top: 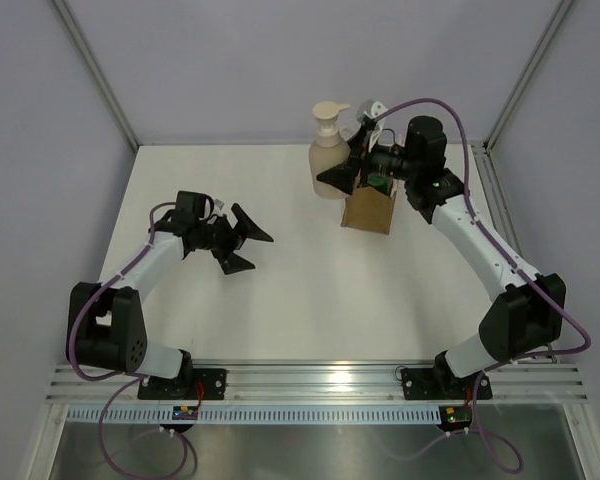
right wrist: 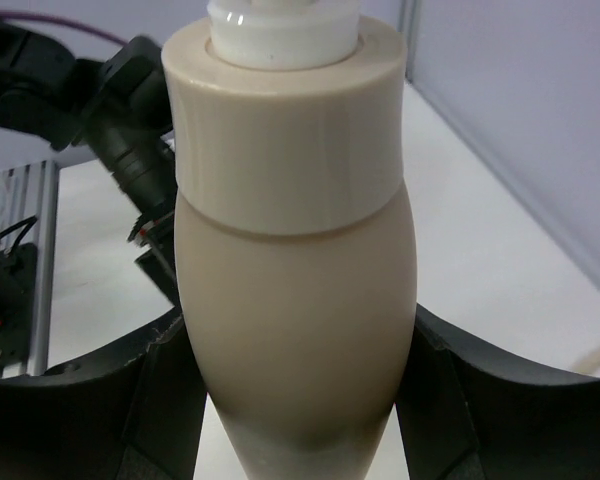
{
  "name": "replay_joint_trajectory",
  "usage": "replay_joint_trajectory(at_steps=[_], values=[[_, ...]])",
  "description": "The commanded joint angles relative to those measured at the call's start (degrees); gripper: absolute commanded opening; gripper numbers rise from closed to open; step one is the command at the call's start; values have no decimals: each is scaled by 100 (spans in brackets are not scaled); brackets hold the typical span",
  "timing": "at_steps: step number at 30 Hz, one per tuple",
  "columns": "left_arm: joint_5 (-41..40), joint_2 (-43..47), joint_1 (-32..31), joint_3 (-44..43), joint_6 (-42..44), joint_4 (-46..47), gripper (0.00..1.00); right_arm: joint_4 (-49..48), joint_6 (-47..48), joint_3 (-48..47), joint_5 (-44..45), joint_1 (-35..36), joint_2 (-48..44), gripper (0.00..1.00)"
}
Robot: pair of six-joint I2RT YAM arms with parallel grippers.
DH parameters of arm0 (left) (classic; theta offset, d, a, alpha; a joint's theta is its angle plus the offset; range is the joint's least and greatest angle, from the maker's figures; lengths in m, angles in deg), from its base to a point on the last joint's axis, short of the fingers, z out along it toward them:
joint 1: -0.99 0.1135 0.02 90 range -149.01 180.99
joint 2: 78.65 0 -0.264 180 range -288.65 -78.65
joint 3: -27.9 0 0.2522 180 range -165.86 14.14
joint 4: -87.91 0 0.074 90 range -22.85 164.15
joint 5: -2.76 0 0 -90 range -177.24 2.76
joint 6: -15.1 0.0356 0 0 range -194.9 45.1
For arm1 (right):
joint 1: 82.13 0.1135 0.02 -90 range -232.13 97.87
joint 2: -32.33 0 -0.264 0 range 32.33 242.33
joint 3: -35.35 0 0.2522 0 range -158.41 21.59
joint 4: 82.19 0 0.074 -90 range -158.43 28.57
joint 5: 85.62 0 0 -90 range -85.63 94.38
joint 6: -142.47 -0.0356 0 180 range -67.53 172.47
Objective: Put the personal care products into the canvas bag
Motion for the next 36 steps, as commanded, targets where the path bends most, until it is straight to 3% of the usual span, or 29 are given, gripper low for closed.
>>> replay_joint_trajectory(at_steps=[1, 8, 19, 23, 31, 36], values=[[268, 217, 7, 175, 26, 452, 99, 26, -73, -1025, -46, -471, -79, 0], [400, 322, 7, 351, 17, 628, 99, -159, -451, -2124, 156, -1491, 790, 0], [471, 560, 7, 483, 70, 541, 99, -624, -1074, -4005, 631, -1712, 3067, 0], [436, 630, 7, 632, 79, 549, 99, -905, -1391, -3946, 500, -1695, 3340, 0], [488, 516, 7, 773, 61, 690, 99, -1573, -1427, -2742, 455, -1712, 3016, 0], [532, 428, 7, 721, 70, 725, 99, -1679, -1357, -2986, 473, -1844, 3226, 0]])
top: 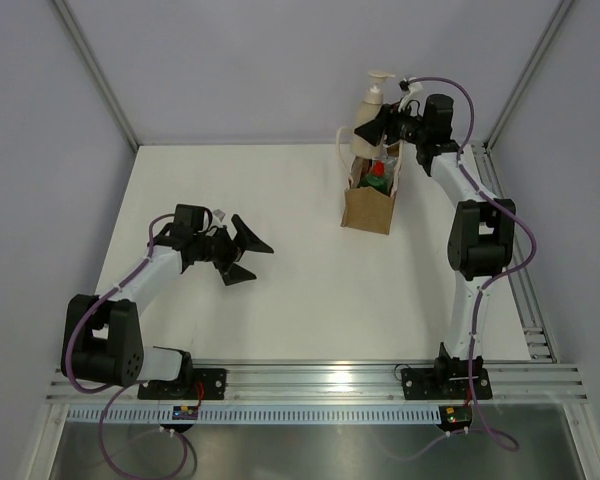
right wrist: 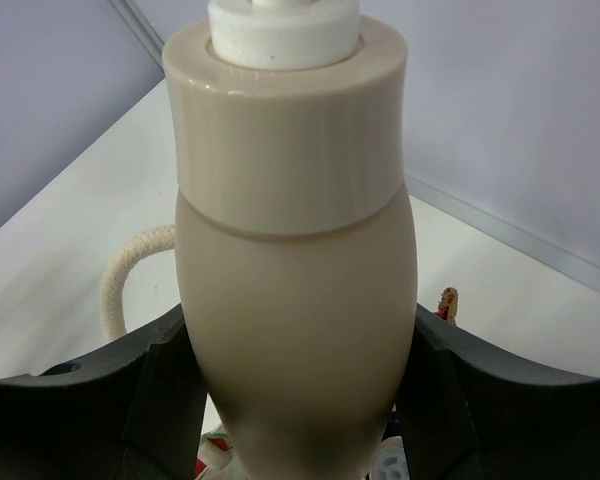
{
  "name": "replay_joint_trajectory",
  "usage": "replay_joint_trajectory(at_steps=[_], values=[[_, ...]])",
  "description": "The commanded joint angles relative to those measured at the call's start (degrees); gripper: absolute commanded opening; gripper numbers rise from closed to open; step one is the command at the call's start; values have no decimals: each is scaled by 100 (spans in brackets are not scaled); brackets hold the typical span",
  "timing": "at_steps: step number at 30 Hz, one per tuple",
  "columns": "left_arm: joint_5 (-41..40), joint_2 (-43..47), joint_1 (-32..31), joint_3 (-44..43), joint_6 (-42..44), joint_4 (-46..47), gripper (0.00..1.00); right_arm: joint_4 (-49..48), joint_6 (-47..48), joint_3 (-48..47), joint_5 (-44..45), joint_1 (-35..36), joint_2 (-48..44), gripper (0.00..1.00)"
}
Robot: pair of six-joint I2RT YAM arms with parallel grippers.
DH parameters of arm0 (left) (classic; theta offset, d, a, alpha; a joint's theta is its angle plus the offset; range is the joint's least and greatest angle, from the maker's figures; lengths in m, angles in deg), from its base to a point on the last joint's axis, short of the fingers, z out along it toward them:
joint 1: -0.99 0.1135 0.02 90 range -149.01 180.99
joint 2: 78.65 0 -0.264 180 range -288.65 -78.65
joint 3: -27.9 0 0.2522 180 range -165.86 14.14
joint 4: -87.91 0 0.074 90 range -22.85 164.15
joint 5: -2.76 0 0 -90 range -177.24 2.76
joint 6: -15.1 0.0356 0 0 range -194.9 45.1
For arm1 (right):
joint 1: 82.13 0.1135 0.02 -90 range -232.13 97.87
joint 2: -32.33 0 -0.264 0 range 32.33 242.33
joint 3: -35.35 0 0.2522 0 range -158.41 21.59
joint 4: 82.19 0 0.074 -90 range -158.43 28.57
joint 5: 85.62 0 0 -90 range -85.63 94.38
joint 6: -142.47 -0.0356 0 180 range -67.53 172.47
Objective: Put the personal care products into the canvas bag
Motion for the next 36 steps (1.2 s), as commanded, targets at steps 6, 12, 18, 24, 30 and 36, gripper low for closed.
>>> replay_joint_trajectory(at_steps=[6, 12, 18, 24, 30, 36], values=[[259, -79, -1, -121, 129, 207, 99, -1238, -10, -696, -560, -514, -77, 0], [303, -228, 7, -147, 173, 207, 99, -1019, 350, -574, -1194, -709, -85, 0], [330, -352, 7, -358, 234, 110, 99, -677, 789, -459, -1142, -735, -77, 0], [338, -361, 7, -376, 287, 92, 99, -28, 1474, -607, -1009, -735, 90, 0], [338, -334, 7, -288, 270, 101, 99, 588, 2124, -652, -877, -744, 187, 0], [338, -299, -1, -253, 305, 84, 99, 1001, 2810, -441, -1622, -744, -15, 0]])
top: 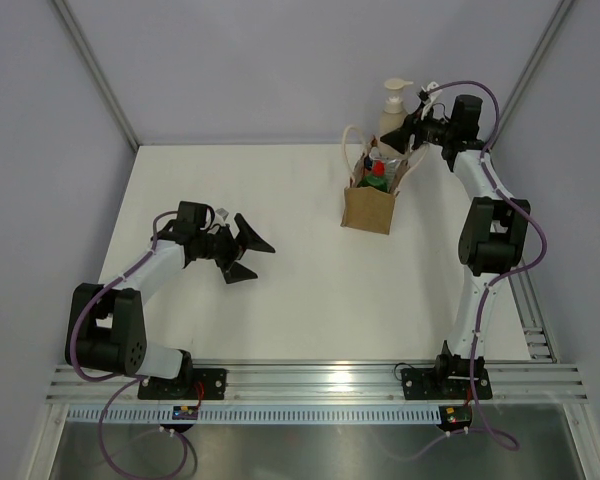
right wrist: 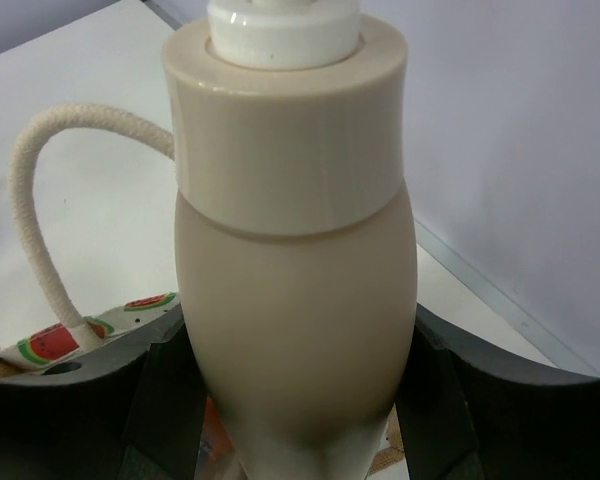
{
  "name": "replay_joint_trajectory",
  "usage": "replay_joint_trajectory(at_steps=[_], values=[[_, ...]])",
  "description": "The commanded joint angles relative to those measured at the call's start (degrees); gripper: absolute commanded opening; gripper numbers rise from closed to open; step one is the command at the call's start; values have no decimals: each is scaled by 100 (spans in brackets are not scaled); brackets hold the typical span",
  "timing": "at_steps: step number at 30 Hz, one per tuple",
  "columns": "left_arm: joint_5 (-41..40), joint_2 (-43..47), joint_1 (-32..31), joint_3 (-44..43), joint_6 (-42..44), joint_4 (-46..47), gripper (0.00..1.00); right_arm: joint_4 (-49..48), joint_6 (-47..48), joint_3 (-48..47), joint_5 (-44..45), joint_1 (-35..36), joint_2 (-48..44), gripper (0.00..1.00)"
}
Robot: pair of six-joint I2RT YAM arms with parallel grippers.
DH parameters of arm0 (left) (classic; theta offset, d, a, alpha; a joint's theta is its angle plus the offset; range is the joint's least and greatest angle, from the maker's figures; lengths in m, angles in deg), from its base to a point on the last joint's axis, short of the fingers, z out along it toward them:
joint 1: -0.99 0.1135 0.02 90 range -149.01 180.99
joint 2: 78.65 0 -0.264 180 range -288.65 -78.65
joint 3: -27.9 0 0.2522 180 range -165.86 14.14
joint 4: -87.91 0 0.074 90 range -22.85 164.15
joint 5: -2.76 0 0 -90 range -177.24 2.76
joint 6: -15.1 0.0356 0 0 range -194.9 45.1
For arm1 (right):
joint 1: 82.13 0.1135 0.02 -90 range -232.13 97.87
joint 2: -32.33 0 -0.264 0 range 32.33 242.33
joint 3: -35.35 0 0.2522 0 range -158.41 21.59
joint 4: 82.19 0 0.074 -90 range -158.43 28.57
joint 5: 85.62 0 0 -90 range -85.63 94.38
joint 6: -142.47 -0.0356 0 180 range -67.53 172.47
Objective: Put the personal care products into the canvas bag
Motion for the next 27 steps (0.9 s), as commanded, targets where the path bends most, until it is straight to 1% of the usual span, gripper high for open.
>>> replay_joint_trajectory(at_steps=[1, 4, 5, 6, 9, 12, 15, 19, 20, 21, 23, 27], values=[[192, 44, 7, -78, 89, 110, 99, 401, 704, -72, -653, 14, -310, 0], [201, 44, -1, -87, 80, 110, 99, 306, 486, -54, -1242, 14, -450, 0], [201, 44, -1, -87, 80, 110, 99, 253, 363, -28, -1356, 14, -477, 0], [201, 44, -1, -96, 80, 110, 99, -87, 101, -28, -1479, 23, -495, 0], [201, 44, -10, -87, 88, 110, 99, -300, -191, -63, -1603, 32, -565, 0], [201, 62, -10, -78, 88, 119, 99, -214, -244, -159, -1717, 41, -565, 0], [201, 70, -10, -52, 106, 119, 99, 199, -87, -397, -1850, 58, -434, 0], [201, 97, -10, -8, 89, 154, 99, 735, 238, -449, -1674, 129, -373, 0], [201, 106, -10, 9, 97, 154, 99, 1136, 361, -606, -1604, 137, -320, 0], [201, 106, -19, 18, 97, 163, 99, 1288, 579, -660, -1412, 181, -284, 0], [209, 106, -10, 27, 97, 154, 99, 1535, 730, -713, -1253, 216, -179, 0], [201, 132, -19, 36, 106, 145, 99, 1483, 828, -520, -673, 287, -143, 0]])
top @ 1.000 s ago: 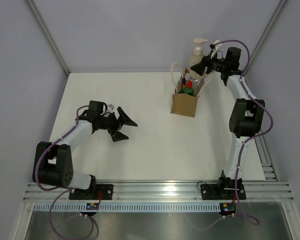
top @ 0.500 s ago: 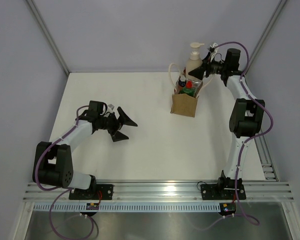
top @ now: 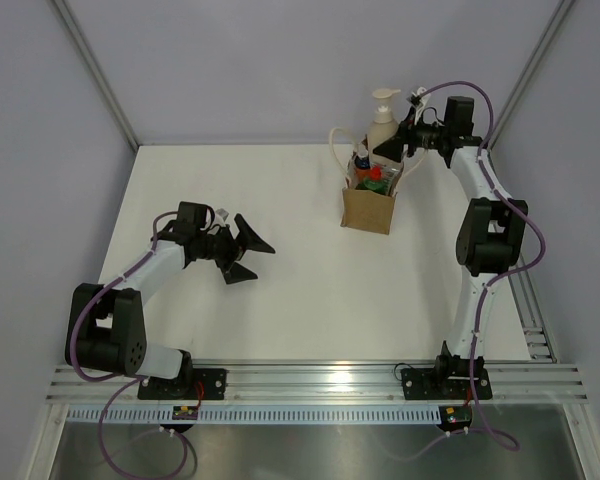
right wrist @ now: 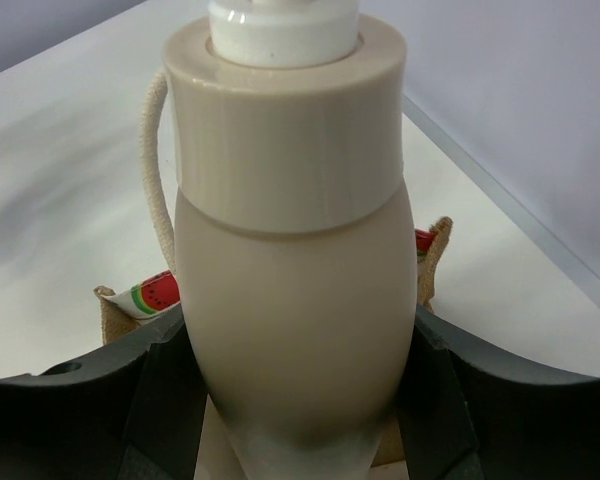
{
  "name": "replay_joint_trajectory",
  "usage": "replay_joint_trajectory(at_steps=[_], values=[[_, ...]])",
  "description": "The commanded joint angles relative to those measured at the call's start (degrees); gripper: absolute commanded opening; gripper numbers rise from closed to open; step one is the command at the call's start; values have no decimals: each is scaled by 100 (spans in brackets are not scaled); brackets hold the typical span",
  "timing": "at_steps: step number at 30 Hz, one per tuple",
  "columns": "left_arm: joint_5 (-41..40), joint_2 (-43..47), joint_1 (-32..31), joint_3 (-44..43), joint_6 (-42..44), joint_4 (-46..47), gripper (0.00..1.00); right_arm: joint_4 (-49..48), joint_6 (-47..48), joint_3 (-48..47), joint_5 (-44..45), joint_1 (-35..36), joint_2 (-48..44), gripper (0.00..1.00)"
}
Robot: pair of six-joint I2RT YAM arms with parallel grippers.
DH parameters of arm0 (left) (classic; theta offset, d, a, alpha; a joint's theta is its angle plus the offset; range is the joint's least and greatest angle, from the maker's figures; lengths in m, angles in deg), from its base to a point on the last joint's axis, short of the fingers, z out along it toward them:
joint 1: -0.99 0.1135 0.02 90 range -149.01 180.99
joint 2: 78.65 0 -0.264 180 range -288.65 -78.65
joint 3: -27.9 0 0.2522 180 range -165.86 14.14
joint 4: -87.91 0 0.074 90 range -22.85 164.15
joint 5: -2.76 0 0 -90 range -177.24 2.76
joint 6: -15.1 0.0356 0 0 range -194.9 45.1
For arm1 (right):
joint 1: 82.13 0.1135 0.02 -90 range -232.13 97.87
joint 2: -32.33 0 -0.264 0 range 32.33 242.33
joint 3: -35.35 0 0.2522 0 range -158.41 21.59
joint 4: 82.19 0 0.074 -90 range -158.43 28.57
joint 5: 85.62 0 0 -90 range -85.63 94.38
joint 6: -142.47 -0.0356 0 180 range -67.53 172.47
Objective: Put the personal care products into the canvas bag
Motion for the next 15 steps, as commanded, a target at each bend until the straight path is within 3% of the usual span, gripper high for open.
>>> replay_joint_trajectory(at_steps=[1, 9, 15], values=[[196, 132, -10, 32, 104, 141, 99, 32, 259, -186, 379, 191, -126, 0], [188, 97, -10, 23, 113, 141, 99, -56, 145, 8, 1100, 217, -239, 1], [205, 62, -10, 23, 121, 185, 99, -838, -189, 702, 1566, 226, -565, 3]])
